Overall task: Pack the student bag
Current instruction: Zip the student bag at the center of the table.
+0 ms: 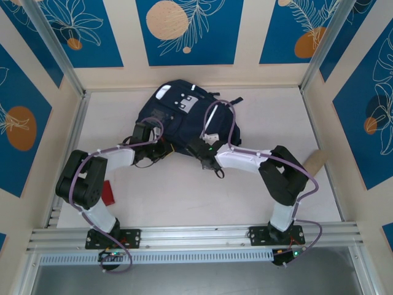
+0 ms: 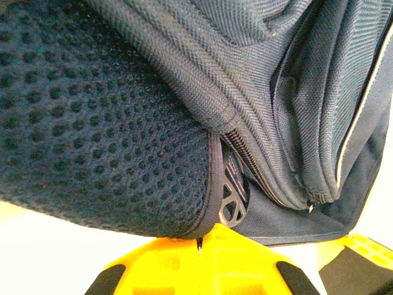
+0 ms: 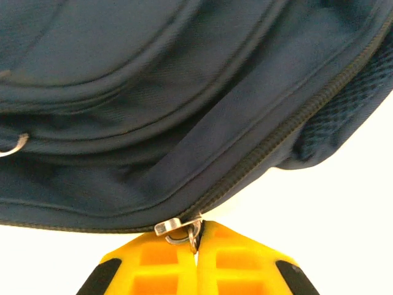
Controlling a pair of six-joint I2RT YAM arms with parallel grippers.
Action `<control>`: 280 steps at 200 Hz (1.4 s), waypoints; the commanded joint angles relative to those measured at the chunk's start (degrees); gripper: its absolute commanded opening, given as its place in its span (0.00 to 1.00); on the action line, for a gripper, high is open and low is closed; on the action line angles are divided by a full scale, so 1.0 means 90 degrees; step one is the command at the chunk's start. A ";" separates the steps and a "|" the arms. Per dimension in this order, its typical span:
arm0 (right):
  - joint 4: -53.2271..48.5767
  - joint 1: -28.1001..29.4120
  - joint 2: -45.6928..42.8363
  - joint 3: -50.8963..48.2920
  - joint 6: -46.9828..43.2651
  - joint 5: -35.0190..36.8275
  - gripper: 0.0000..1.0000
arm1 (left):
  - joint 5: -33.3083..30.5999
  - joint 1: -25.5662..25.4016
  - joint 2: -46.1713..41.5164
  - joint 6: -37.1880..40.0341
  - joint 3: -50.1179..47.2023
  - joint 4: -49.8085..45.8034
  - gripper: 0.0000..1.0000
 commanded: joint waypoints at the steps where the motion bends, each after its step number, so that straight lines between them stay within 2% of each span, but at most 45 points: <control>1: -0.0202 -0.0339 -0.0450 -0.0249 -0.0369 -0.0003 0.05 | -0.0561 0.0229 -0.0185 0.0298 0.0093 -0.0271 0.00; 35: 0.0441 -0.0609 -0.0739 -0.0427 -0.1171 -0.1204 0.03 | -0.0601 0.0375 -0.0242 0.0429 0.0100 -0.0423 0.00; 57: 0.0933 -0.0476 -0.0707 -0.0424 -0.1622 -0.2261 0.00 | -0.0575 0.0573 -0.0360 0.0470 0.0107 -0.0639 0.00; 78: 0.1273 -0.0343 -0.0421 -0.0213 -0.1600 -0.3070 0.00 | -0.0564 0.0764 -0.0581 0.0451 0.0083 -0.0830 0.00; 109: 0.1652 0.0010 0.0164 0.0320 -0.1506 -0.3781 0.00 | -0.0736 0.0976 -0.1079 0.0456 -0.0026 -0.1286 0.29; 120: 0.1744 0.0129 0.0383 0.0547 -0.1477 -0.3969 0.00 | -0.0757 0.1017 -0.1245 0.0433 -0.0096 -0.1402 0.36; 140: 0.1838 0.0300 0.0729 0.0954 -0.1414 -0.4210 0.00 | -0.0582 0.1034 -0.1499 0.0192 -0.0245 -0.1513 0.47; 158: 0.1922 0.0369 0.0886 0.1180 -0.1327 -0.4337 0.00 | -0.0180 0.1005 -0.1710 -0.0390 -0.0473 -0.1212 0.59; 168: 0.1988 0.0372 0.0906 0.1223 -0.1290 -0.4404 0.00 | -0.0028 0.0950 -0.1763 -0.0633 -0.0551 -0.1064 0.62; 218: 0.2000 0.0344 0.0733 0.1086 -0.1145 -0.4478 0.00 | 0.0050 0.0601 -0.1528 -0.1479 -0.0790 -0.0448 0.67; 238: 0.2000 0.0353 0.0630 0.0990 -0.1054 -0.4471 0.00 | 0.0035 0.0478 -0.1353 -0.2124 -0.1008 0.0144 0.67; 252: 0.1978 0.0353 0.0581 0.0959 -0.1004 -0.4425 0.00 | -0.0158 0.0319 -0.1310 -0.2530 -0.1094 0.0330 0.66; 280: 0.1942 0.0361 0.0515 0.0967 -0.0959 -0.4348 0.00 | -0.0707 0.0085 -0.1393 -0.2815 -0.1183 0.0125 0.65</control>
